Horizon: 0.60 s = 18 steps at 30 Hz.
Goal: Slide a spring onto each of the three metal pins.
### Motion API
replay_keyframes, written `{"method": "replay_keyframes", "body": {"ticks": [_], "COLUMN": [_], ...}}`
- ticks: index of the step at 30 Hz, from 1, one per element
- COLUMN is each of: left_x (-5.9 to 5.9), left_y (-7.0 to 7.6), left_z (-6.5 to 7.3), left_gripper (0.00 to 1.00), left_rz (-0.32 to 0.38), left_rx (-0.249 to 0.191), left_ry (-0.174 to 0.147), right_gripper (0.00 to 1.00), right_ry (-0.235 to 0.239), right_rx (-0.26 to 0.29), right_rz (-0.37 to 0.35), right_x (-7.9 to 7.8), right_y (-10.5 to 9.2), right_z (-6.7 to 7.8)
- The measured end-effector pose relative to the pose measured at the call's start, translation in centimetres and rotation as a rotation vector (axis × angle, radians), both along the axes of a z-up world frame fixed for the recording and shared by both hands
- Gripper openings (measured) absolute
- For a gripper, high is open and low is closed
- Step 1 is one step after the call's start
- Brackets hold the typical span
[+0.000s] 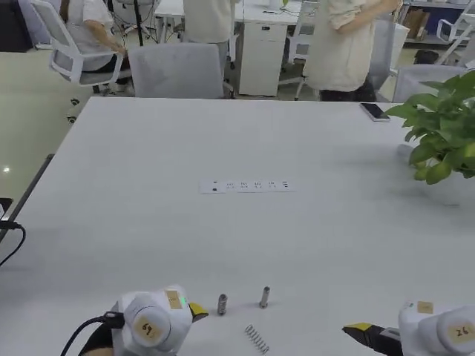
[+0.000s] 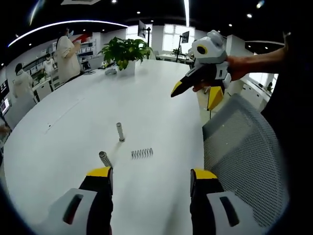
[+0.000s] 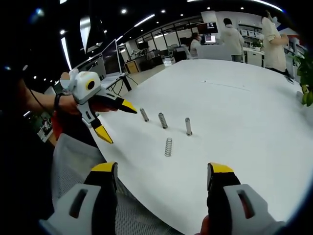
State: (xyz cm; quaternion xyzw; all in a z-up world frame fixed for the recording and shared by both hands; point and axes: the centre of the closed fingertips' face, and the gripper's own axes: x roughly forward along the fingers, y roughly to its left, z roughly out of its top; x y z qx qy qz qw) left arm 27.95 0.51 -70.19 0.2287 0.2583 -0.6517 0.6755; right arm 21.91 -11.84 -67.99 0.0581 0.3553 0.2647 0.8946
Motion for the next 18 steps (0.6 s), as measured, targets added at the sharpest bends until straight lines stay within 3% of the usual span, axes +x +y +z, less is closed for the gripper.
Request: {"method": "replay_keyframes", "body": {"ticks": [18], "left_x": [-0.2], "left_y": [-2.2], "left_z": [-2.0], "left_gripper": [0.55], "left_rz": [-0.218], "left_rx": [0.106], "left_ry": [-0.094], "right_gripper": [0.75], "right_ry": [0.011], "right_rx": [-0.013], "right_rz": [0.022], "right_x": [-0.3], "right_y": [0.0], "right_z": [0.0]}}
